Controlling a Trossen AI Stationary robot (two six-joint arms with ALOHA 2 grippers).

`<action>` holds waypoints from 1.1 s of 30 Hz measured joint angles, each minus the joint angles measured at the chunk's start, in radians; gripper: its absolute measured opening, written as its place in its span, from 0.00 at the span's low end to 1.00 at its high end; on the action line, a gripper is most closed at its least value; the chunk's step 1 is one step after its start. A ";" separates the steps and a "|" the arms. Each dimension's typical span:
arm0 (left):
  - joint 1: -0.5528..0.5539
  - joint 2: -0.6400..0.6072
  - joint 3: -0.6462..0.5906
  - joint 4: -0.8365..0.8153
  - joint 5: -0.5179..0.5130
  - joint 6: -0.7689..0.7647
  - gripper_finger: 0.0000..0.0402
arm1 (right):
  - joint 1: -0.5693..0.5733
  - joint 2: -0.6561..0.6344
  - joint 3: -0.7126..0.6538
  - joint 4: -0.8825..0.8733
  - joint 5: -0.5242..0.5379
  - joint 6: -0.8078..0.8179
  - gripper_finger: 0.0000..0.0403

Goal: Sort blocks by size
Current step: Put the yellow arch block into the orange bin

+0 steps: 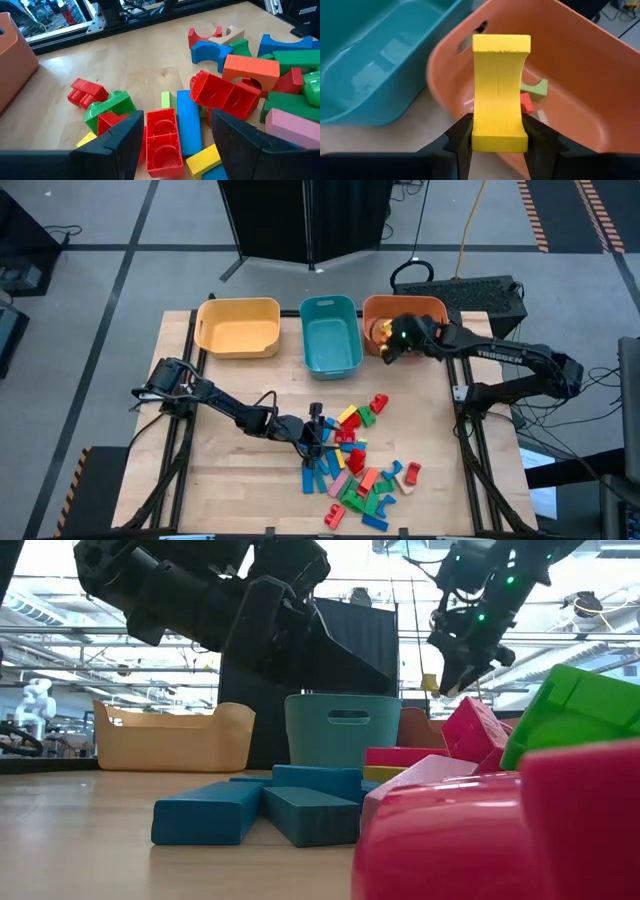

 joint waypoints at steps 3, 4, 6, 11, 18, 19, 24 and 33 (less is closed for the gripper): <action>0.000 0.000 0.000 -0.012 -0.019 0.000 0.55 | -0.079 0.019 0.000 0.025 -0.061 -0.031 0.32; 0.000 0.000 0.000 -0.012 -0.022 0.000 0.55 | -0.103 0.028 0.000 0.032 -0.085 -0.039 0.32; 0.000 0.000 0.000 -0.012 -0.023 0.000 0.55 | -0.149 0.054 0.000 0.035 -0.121 -0.051 0.32; 0.003 0.000 0.000 -0.013 -0.025 0.000 0.55 | -0.234 0.139 0.000 0.038 -0.130 -0.075 0.32; 0.006 0.000 0.000 -0.031 -0.025 0.000 0.55 | -0.307 0.259 0.000 0.097 -0.208 -0.109 0.32; 0.007 0.000 0.000 -0.032 -0.025 0.000 0.55 | -0.313 0.272 0.000 0.104 -0.207 -0.112 0.32; 0.011 0.000 0.000 -0.035 -0.025 -0.001 0.55 | -0.337 0.320 0.000 0.150 -0.207 -0.126 0.32; 0.010 0.000 0.000 -0.041 -0.025 0.000 0.55 | -0.352 0.327 0.000 0.168 -0.206 -0.107 0.37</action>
